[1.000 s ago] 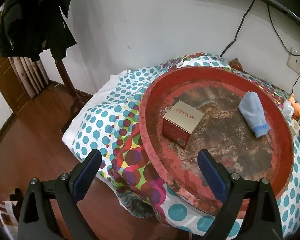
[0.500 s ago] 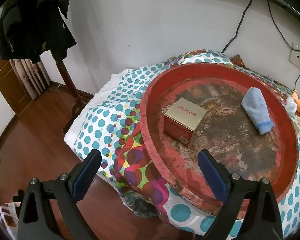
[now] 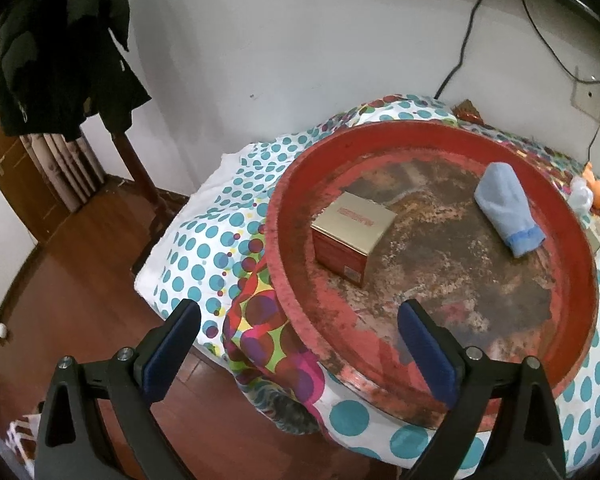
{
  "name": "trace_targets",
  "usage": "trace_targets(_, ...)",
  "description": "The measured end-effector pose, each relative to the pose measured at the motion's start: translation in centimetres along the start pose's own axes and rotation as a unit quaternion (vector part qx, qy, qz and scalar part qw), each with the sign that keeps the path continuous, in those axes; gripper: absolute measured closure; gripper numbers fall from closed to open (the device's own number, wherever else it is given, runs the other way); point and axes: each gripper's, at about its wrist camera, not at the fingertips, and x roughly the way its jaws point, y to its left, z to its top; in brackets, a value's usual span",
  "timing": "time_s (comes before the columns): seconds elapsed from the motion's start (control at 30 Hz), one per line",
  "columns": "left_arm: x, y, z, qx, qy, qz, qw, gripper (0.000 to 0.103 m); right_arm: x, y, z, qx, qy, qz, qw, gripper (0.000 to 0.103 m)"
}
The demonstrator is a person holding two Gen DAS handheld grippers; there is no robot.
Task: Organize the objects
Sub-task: 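Move the right tool to the black plastic bag and grasp it, then grasp the white rolled sock with the left tool while the right tool holds the black bag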
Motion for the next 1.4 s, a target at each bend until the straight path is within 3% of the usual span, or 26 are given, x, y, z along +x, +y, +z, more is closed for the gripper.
trace_targets(0.1,-0.5,-0.8,0.0,0.008,0.0,-0.011,0.9999,0.004,0.4,-1.8,0.3,0.023,0.005,0.002,1.0,0.079)
trace_targets(0.23,-1.7,-2.3,0.0,0.018,0.0,-0.03,0.9994,0.003,1.0,-3.9,1.1,0.023,0.003,-0.026,0.999,0.079)
trace_targets(0.43,-4.6,-7.0,0.1,0.078,-0.011,-0.045,0.9959,0.002,2.0,-6.9,1.7,0.046,0.006,-0.034,0.998,0.079)
trace_targets(0.53,-5.8,-10.2,0.4,0.093,-0.003,-0.082,0.9923,0.002,2.4,-8.0,1.6,0.059,0.01,-0.029,0.998,0.079)
trace_targets(0.8,-8.0,-21.9,0.3,0.164,0.015,-0.152,0.9745,0.001,2.4,-8.6,1.5,0.079,0.013,-0.02,0.997,0.079)
trace_targets(1.0,-8.0,-28.9,0.4,0.156,0.065,-0.22,0.9606,0.001,2.6,-8.9,1.4,0.088,0.014,-0.011,0.996,0.079)
trace_targets(1.2,-7.1,-33.5,1.3,0.158,0.081,-0.209,0.9616,0.002,2.8,-9.6,1.3,0.104,0.018,0.007,0.994,0.079)
trace_targets(1.4,-5.1,-35.3,1.8,0.128,0.123,-0.207,0.9623,0.002,2.8,-10.0,1.2,0.119,0.017,0.023,0.992,0.08)
